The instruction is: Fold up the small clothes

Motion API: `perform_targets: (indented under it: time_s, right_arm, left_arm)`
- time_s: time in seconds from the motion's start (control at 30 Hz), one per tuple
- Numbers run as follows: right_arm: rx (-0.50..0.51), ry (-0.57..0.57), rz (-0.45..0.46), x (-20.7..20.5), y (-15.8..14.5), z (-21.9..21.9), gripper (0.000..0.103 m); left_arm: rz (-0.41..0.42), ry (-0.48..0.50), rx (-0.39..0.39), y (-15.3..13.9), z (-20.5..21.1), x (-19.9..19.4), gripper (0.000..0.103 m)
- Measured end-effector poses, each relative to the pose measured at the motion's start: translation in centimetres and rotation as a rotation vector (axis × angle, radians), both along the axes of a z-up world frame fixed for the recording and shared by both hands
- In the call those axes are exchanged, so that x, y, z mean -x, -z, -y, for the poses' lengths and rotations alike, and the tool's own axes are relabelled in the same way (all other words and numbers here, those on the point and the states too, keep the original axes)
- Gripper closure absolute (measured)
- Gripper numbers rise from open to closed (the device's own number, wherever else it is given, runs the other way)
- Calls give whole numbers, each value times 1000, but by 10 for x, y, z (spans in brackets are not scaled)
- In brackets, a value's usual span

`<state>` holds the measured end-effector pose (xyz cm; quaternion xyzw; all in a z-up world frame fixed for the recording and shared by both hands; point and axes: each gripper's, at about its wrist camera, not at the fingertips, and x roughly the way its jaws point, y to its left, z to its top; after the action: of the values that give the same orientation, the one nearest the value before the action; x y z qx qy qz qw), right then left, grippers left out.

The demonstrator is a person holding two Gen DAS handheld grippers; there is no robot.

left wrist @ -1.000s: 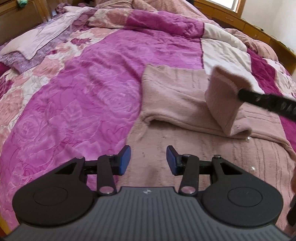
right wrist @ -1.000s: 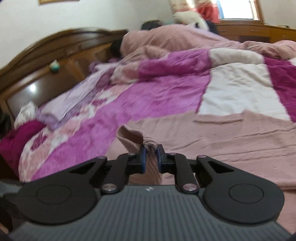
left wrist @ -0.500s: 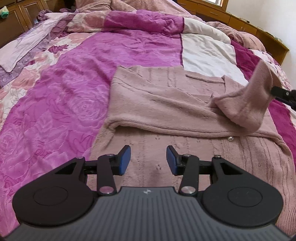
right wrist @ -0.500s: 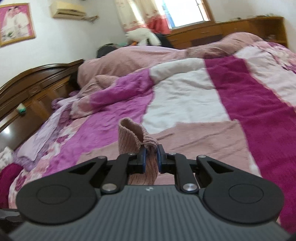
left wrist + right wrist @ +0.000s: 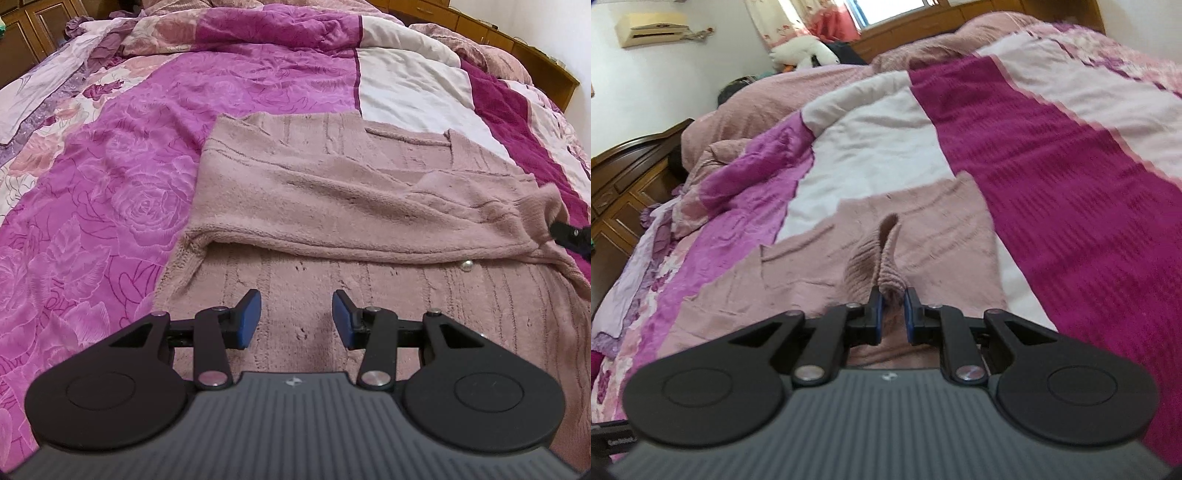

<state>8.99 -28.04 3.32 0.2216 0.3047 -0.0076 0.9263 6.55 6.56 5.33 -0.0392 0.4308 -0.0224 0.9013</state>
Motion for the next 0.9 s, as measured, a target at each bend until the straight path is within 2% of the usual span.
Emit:
perform_targets:
  time_s: [0.17, 0.3, 0.37, 0.4, 0.47, 0.57, 0.8, 0.87, 0.9]
  right_arm:
    - [11, -3, -44, 0, 4, 10, 86]
    - [42, -18, -15, 5, -10, 15, 84]
    - [59, -24, 7, 1, -16, 18, 62]
    - [66, -24, 18, -2, -19, 19, 44]
    - [70, -38, 35, -10, -21, 19, 42]
    - [78, -82, 20, -30, -16, 17, 42]
    - [103, -85, -82, -59, 9, 10, 44]
    - [86, -94, -96, -60, 12, 9, 68]
    - [90, -109, -96, -60, 11, 7, 87]
  left_arm:
    - [12, 1, -4, -2, 0, -3, 52]
    - [44, 2, 1, -9, -3, -4, 52]
    - [61, -1, 1, -13, -4, -6, 52]
    - [66, -2, 1, -14, -4, -8, 52]
    - [73, -8, 0, -17, -5, -12, 52]
    - [82, -14, 0, -20, -6, -16, 52]
    - [101, -5, -11, -23, -4, -24, 52]
    - [108, -5, -12, -24, -4, -28, 52]
    - [112, -6, -8, -24, -5, -29, 52]
